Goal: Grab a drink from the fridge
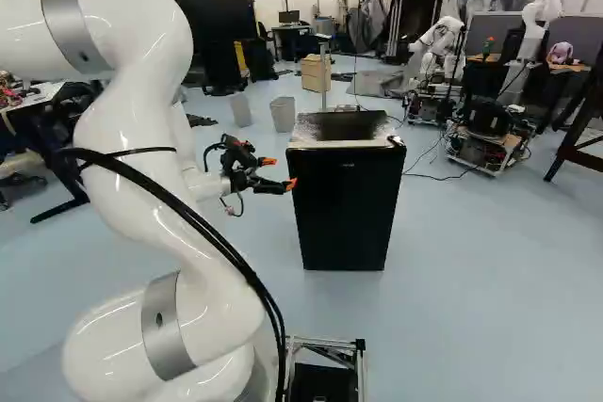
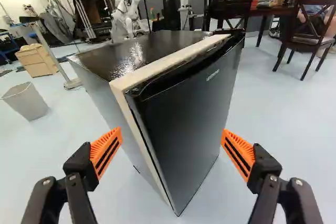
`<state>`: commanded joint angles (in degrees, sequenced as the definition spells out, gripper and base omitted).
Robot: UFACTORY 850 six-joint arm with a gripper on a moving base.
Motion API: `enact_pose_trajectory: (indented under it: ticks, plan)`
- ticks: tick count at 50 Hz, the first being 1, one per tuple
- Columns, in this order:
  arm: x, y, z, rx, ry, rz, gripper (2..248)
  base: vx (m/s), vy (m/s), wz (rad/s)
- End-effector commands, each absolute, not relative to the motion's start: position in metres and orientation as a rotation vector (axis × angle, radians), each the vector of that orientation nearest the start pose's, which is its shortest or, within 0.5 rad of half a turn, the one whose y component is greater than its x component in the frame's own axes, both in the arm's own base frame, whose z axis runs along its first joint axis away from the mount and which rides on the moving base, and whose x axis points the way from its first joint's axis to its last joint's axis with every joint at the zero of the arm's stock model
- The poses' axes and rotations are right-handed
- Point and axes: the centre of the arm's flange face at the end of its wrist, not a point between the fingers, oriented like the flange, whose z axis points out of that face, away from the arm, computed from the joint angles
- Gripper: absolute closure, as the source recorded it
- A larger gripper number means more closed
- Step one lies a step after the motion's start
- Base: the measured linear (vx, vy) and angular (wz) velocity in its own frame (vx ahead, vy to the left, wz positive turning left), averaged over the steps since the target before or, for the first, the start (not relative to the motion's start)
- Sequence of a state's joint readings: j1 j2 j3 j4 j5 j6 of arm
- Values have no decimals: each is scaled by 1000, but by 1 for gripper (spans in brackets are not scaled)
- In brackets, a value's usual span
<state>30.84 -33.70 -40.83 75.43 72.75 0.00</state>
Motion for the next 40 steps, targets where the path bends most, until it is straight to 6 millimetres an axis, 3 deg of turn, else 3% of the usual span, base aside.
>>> enact_pose_trajectory:
  ticks: [40]
  plan:
    - [438, 164, 263, -2517, 1221, -2134, 3, 0, 0, 0]
